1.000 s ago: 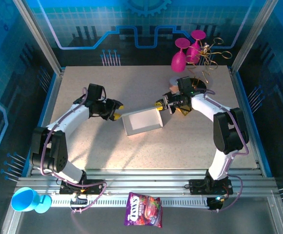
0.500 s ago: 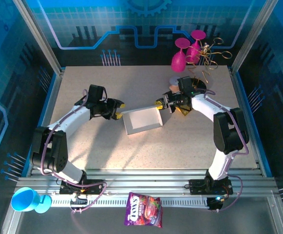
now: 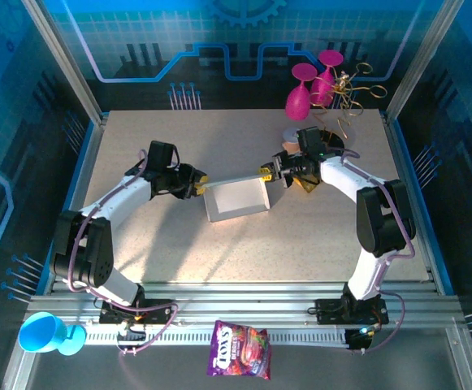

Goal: Fold the paper box

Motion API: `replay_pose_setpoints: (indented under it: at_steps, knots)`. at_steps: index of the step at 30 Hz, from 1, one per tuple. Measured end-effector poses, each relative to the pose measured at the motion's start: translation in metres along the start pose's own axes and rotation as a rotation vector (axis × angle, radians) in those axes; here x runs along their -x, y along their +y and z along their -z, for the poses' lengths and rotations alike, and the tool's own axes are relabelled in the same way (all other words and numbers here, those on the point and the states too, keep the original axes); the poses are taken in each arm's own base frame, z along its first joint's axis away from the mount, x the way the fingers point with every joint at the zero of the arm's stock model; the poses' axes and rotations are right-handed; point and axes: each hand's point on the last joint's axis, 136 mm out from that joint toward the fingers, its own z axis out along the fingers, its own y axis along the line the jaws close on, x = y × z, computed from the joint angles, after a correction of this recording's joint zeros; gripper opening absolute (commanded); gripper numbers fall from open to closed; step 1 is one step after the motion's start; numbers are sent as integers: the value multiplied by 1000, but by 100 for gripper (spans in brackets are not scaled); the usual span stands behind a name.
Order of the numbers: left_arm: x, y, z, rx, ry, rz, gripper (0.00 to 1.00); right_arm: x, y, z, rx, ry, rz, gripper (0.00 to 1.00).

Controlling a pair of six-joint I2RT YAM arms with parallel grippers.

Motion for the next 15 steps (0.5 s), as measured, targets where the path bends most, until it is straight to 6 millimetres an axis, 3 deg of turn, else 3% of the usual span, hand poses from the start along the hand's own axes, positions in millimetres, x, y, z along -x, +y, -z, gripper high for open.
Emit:
replay_pose_setpoints:
  at_steps: [7, 15]
  knots:
    - [0, 5, -2, 20, 5, -43, 30, 1, -6, 0, -21, -5, 79, 0]
    - [0, 36, -21, 141, 41, -148, 31, 10, -23, -6, -78, -20, 231, 1]
